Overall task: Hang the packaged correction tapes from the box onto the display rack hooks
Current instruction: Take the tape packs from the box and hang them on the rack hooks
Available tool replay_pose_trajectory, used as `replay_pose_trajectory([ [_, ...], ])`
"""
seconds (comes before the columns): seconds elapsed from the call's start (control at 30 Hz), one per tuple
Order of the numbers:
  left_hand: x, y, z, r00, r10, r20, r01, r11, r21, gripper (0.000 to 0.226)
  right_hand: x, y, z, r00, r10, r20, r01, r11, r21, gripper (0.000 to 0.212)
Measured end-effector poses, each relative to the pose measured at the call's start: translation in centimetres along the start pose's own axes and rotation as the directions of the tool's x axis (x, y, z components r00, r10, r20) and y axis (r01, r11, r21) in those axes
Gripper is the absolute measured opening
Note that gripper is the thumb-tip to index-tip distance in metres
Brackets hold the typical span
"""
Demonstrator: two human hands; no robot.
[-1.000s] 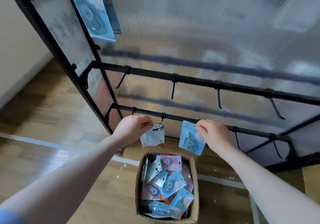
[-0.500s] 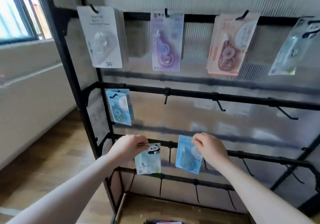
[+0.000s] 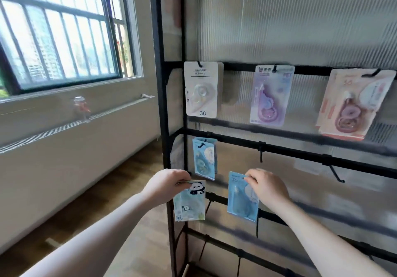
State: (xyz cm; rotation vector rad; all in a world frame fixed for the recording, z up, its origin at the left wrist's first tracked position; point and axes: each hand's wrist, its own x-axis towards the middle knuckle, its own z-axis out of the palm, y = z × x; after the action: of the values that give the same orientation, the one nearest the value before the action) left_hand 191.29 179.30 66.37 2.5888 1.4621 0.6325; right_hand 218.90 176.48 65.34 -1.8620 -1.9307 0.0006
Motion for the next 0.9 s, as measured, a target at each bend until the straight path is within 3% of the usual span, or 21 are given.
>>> replay_pose_trajectory([
  [0.23, -1.2, -3.7, -2.1, 0.995, -0.101, -0.026, 0.101, 0.995, 0.017, 0.014, 5.8, -5.8, 2.3, 0.992, -0.114, -0.051, 0.118, 0.99, 0.073, 0.024],
  [0.47, -1.2, -6.4, -2.7, 0.99, -0.135, -0.028, 0.136, 0.99, 0.041, 0.012, 10.7, -9.8, 4.5, 0.987, -0.128, -0.098, 0.142, 0.978, 0.152, 0.025],
  [0.7, -0.4, -7.5, -2.8, 0.99, -0.137, -0.04, 0.139, 0.988, 0.059, 0.014, 12.6, -10.5, 5.5, 0.978, -0.136, -0.156, 0.167, 0.963, 0.209, 0.026],
  [0.9, -0.2, -7.8, -2.5, 0.99, -0.143, -0.021, 0.144, 0.988, 0.064, 0.014, 12.5, -9.3, 6.8, 0.989, -0.124, -0.084, 0.137, 0.973, 0.187, 0.028],
])
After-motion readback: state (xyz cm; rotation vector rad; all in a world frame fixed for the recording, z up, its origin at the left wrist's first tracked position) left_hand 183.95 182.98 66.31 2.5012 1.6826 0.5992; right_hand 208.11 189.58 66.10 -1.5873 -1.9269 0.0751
